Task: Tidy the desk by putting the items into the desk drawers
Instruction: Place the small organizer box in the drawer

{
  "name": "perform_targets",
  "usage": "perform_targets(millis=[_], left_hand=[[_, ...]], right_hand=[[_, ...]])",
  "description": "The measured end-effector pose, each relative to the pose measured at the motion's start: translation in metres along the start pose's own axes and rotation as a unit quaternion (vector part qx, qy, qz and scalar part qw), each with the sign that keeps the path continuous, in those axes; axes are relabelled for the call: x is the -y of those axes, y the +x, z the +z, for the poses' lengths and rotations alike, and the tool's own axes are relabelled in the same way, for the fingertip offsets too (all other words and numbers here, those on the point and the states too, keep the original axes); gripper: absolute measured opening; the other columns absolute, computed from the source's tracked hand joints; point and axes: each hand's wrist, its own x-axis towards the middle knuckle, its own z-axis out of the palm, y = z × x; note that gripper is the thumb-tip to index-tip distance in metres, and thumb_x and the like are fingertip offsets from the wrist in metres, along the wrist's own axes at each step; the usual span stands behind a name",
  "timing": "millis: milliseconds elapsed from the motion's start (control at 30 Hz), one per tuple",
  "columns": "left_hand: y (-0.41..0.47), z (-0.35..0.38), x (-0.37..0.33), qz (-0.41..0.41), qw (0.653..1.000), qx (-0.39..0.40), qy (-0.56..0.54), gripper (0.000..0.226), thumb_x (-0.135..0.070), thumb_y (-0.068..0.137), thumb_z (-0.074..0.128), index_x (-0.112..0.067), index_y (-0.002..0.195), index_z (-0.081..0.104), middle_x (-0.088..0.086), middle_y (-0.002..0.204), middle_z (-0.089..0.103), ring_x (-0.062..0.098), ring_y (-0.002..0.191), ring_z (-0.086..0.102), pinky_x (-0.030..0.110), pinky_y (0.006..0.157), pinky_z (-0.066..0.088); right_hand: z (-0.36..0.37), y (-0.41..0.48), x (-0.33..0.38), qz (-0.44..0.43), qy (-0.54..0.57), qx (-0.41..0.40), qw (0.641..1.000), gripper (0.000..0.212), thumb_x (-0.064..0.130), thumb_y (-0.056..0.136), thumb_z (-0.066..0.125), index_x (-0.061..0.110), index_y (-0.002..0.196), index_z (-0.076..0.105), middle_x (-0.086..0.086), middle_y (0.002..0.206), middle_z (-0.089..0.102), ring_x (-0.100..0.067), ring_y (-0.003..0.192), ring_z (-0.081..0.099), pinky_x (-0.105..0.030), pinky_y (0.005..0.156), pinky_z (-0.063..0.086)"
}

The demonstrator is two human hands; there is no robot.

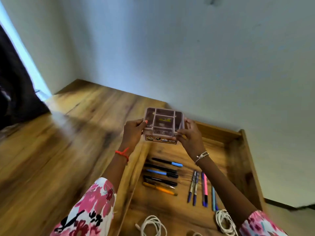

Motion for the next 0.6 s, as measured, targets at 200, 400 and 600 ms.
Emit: perform_targets(millis=[200, 400, 600], left_hand=[[-0.004, 0.074, 0.023, -0.006, 0.994, 0.087, 0.063, 0.024, -0.014, 0.095, 0.051, -0.007, 0.111, 0.067, 0.006, 0.092, 0.070, 0.011, 0.076, 0.065, 0.018, 0.070, 0.053], [0.013, 0.107, 0.063, -0.107, 0.976, 0.168, 0.093, 0.034, -0.013, 0.099, 0.039, -0.015, 0.130, 0.053, -0.002, 0.099, 0.067, 0.011, 0.092, 0.064, 0.020, 0.083, 0.052], [0.032, 0.118, 0.098, -0.184, 0.966, 0.149, 0.101, 0.039, -0.011, 0.100, 0.034, -0.016, 0.138, 0.042, 0.007, 0.110, 0.065, 0.022, 0.103, 0.064, 0.042, 0.097, 0.049]], right_hand=[[-0.036, -0.023, -0.060, 0.038, -0.017, -0.047, 0.998, 0.018, -0.003, 0.075, 0.069, -0.003, 0.093, 0.070, -0.017, 0.140, 0.040, -0.025, 0.133, 0.036, -0.020, 0.105, 0.027], [-0.024, -0.022, -0.118, 0.078, -0.027, -0.041, 0.996, 0.017, -0.002, 0.075, 0.070, -0.006, 0.091, 0.069, -0.019, 0.141, 0.040, -0.028, 0.134, 0.036, -0.023, 0.106, 0.026], [0.009, -0.009, -0.159, 0.101, -0.020, 0.002, 0.995, 0.015, 0.004, 0.077, 0.069, -0.003, 0.090, 0.070, -0.016, 0.145, 0.034, -0.027, 0.136, 0.033, -0.026, 0.110, 0.025]])
